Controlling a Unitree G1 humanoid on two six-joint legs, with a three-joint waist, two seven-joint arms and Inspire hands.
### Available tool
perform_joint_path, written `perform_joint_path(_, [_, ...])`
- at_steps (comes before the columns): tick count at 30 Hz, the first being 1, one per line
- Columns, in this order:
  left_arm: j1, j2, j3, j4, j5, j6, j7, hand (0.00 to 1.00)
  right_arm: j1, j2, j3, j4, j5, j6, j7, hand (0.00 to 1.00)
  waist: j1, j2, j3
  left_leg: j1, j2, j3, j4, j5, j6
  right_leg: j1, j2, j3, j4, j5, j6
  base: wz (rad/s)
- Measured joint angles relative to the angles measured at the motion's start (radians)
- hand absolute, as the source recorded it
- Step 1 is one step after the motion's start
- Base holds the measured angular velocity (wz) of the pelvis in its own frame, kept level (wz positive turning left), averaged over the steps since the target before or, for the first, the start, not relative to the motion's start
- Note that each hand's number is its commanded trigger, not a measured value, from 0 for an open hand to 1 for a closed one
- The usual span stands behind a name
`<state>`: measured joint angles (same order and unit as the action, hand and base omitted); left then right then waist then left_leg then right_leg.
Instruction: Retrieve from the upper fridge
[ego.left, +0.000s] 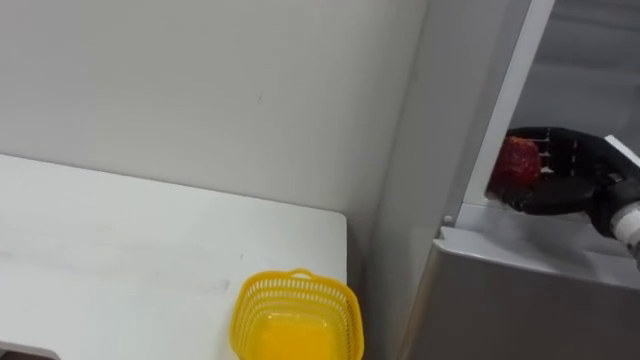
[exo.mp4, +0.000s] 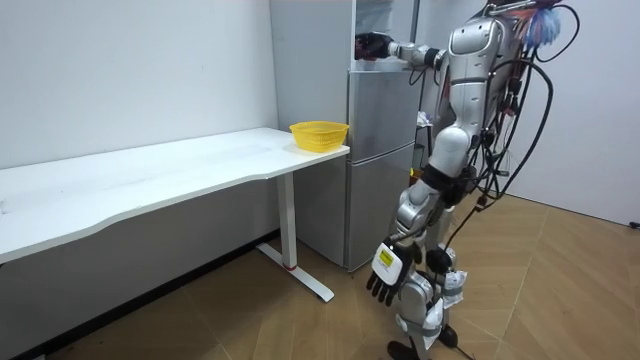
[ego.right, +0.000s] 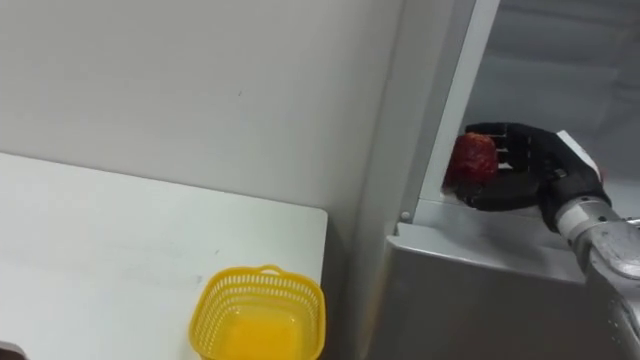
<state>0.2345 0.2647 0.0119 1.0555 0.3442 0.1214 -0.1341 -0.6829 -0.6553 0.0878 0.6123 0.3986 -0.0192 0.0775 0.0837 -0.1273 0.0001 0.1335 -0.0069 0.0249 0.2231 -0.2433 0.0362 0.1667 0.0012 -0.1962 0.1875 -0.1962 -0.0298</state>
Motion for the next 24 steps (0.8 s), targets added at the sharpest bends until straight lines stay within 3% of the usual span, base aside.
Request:
perform_joint_path(2, [0.003,-0.002,-0.003,-0.001,0.000,0.000,0.000,0.00,0.040,0.002,-0.002,-0.076,-0.009,0.001,-0.040,1.00,0.001,0.010,-0.0071,-0.001,0.001,0.007,0.001,0.000,0.000,-0.007,0.000,0.001,0.000,0.000,0.000,-0.09])
perform_joint_path(5, [0.001,-0.003,-0.017,0.000,0.001,0.000,0.011,0.00,0.103,0.042,-0.025,-0.205,-0.054,0.001,-0.110,1.00,0.001,0.036,-0.0055,0.007,0.004,0.021,0.000,0.001,-0.001,-0.006,0.002,0.011,0.000,0.001,-0.001,-0.17])
perform_joint_path(7, [-0.008,-0.003,-0.038,0.023,0.001,-0.002,0.026,0.00,0.191,0.139,-0.072,-0.322,-0.120,-0.009,-0.176,1.00,-0.001,0.051,-0.0022,0.024,0.009,0.034,-0.004,0.000,-0.002,0.005,0.001,0.020,-0.002,0.001,-0.002,-0.17])
perform_joint_path(9, [-0.021,-0.009,-0.045,0.045,0.000,-0.007,0.034,0.00,0.268,0.202,-0.110,-0.414,-0.138,-0.021,-0.215,1.00,-0.001,0.061,-0.0006,0.032,0.012,0.051,-0.009,-0.001,-0.004,0.007,0.004,0.026,-0.002,0.001,-0.002,-0.14])
perform_joint_path(11, [-0.026,-0.015,-0.066,0.047,-0.001,-0.017,0.042,0.00,0.334,0.235,-0.107,-0.509,-0.146,-0.034,-0.228,1.00,-0.006,0.071,0.0036,0.029,0.014,0.052,-0.022,-0.002,-0.006,-0.001,0.005,0.030,-0.001,0.003,-0.004,-0.10])
perform_joint_path(13, [-0.027,-0.018,-0.094,0.045,-0.001,-0.029,0.054,0.00,0.405,0.287,-0.101,-0.600,-0.154,-0.036,-0.244,1.00,-0.019,0.071,0.0011,0.013,0.012,0.054,-0.017,-0.002,-0.006,-0.014,0.003,0.030,-0.001,0.004,-0.006,0.00])
perform_joint_path(18, [-0.029,-0.029,-0.112,0.047,-0.001,-0.039,0.066,0.00,0.435,0.328,-0.055,-0.644,-0.213,-0.035,-0.261,1.00,-0.025,0.082,-0.0012,-0.003,0.011,0.060,0.001,-0.002,-0.004,-0.030,0.007,0.052,0.002,0.010,-0.003,-0.04])
perform_joint_path(20, [-0.026,-0.044,-0.113,0.056,-0.004,-0.041,0.068,0.00,0.436,0.340,-0.047,-0.677,-0.263,-0.035,-0.276,1.00,-0.024,0.096,-0.0063,-0.003,0.011,0.060,-0.001,-0.002,-0.004,-0.037,0.012,0.058,0.008,0.011,-0.003,-0.12])
perform_joint_path(24, [-0.025,-0.073,-0.113,0.072,-0.003,-0.051,0.077,0.00,0.476,0.365,-0.039,-0.801,-0.346,-0.068,-0.306,1.00,-0.026,0.118,-0.0024,-0.003,0.013,0.062,-0.003,-0.002,-0.004,-0.044,0.011,0.059,0.018,0.010,-0.003,-0.02])
